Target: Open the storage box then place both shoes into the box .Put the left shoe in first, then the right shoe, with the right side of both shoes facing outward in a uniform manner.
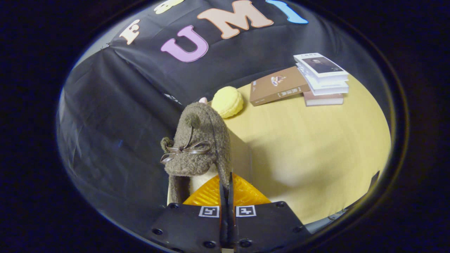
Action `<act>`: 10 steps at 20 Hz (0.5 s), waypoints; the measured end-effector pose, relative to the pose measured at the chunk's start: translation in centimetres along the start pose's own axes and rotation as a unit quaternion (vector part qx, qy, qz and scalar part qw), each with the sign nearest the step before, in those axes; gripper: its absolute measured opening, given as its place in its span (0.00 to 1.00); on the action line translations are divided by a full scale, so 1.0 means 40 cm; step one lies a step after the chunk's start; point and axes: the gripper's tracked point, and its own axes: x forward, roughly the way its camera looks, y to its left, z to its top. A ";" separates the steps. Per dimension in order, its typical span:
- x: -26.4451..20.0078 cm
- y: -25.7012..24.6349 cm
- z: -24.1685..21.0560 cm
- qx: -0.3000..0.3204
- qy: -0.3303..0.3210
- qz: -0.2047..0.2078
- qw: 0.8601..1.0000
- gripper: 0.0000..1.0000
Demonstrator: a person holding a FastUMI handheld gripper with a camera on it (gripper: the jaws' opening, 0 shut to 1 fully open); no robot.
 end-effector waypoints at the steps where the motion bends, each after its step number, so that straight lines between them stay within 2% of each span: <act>1: 0.012 0.018 -0.009 0.001 -0.001 -0.001 1.000 0.03; 5: 0.080 0.070 -0.045 0.008 0.000 -0.009 1.000 0.03; 10: 0.126 0.059 -0.108 -0.018 0.006 -0.059 0.998 0.04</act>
